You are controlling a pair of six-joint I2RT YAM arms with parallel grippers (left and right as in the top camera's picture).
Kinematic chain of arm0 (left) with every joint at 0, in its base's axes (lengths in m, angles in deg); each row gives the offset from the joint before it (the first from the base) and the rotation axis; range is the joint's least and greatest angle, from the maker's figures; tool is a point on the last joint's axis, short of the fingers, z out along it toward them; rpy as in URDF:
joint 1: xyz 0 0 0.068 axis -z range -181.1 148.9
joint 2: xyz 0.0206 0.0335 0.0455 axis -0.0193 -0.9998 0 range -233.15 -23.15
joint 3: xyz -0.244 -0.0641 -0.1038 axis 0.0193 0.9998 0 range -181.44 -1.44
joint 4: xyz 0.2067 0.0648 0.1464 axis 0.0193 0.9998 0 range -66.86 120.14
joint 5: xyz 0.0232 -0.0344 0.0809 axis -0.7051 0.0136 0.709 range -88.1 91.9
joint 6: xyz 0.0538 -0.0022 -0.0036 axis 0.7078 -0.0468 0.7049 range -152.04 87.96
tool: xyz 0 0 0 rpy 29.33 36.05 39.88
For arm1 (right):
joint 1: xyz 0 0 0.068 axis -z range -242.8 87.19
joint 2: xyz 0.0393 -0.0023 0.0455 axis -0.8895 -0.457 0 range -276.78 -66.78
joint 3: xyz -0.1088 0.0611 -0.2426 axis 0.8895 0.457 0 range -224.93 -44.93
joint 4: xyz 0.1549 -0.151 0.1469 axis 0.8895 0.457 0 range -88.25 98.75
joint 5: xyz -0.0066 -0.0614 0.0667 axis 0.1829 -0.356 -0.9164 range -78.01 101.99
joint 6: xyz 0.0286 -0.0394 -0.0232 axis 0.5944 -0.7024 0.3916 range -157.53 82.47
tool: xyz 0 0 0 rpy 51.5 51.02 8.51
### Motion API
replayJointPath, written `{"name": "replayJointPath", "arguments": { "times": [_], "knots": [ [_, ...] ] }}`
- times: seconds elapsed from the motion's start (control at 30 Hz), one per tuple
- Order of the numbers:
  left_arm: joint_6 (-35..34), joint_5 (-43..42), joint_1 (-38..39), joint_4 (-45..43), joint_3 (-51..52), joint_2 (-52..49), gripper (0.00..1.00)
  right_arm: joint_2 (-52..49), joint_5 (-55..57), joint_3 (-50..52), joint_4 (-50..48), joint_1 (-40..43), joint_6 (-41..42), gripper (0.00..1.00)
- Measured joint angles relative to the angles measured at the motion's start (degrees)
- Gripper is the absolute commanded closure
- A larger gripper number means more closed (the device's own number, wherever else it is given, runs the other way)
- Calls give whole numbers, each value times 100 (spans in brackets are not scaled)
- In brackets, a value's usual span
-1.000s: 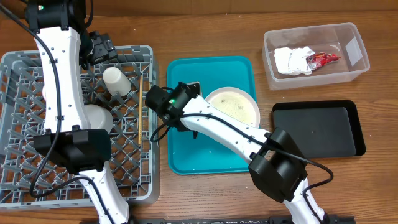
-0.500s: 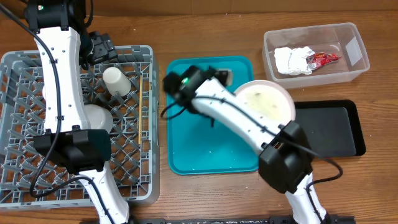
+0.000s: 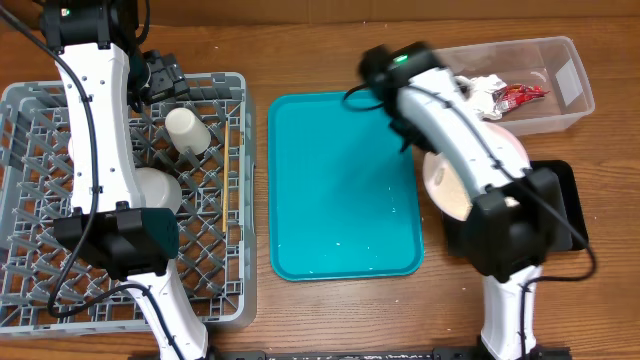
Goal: Sort waste into correct bins and load items into the dishwasher
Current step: 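Carry the plate right and tip the rice onto the black tray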
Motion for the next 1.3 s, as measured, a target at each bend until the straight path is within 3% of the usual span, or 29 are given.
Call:
{"name": "replayJointPath", "arguments": {
  "times": [0.23,0.53,1.3],
  "knots": [
    [-2,0,0,0,0,0,0,721,-881,-15,-522,1392,-118,96],
    [-2,0,0,2,0,0,0,798,-2389,-20,-807,2774,-579,96],
    [0,0,0,0,0,0,0,798,-4487,-15,-1080,3589,-981,96]
  ]
}}
